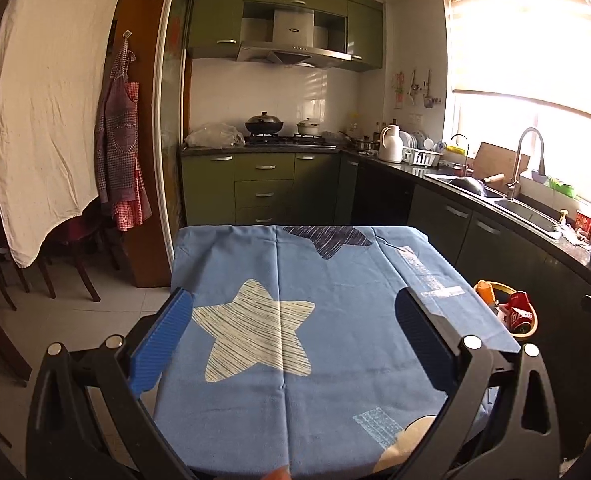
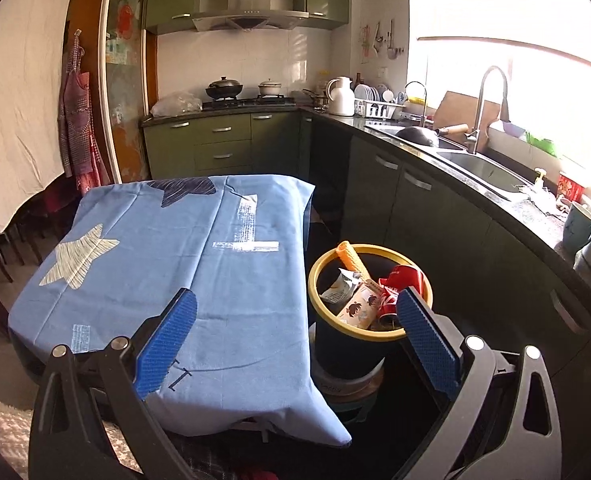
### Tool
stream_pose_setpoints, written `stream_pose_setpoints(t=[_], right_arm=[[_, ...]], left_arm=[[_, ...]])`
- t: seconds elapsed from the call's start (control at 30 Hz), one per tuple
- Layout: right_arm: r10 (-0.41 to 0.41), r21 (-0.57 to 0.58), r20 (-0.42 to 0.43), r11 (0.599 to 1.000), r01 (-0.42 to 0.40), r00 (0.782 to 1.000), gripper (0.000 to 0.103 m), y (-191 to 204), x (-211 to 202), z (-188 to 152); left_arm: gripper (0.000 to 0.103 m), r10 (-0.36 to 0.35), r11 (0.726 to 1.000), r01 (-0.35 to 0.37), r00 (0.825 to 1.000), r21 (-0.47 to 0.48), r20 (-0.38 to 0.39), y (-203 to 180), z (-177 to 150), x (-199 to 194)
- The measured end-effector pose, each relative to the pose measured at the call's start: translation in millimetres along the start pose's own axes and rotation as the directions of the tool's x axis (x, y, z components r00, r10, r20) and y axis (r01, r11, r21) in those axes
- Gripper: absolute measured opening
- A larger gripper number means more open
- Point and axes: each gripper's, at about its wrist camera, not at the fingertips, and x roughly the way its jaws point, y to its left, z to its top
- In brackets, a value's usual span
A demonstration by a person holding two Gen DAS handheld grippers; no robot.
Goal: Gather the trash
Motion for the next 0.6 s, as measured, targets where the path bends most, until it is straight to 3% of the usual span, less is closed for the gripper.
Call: stream_pose_setpoints(t=[0.6], right_arm=[[0.022, -0.003, 0.007, 1.000, -0.022, 1.000, 0.099, 0, 0, 0]], left_arm=[[0.097, -0.012, 0.999, 0.012, 1.000, 0.041, -0.001, -8, -2, 0]])
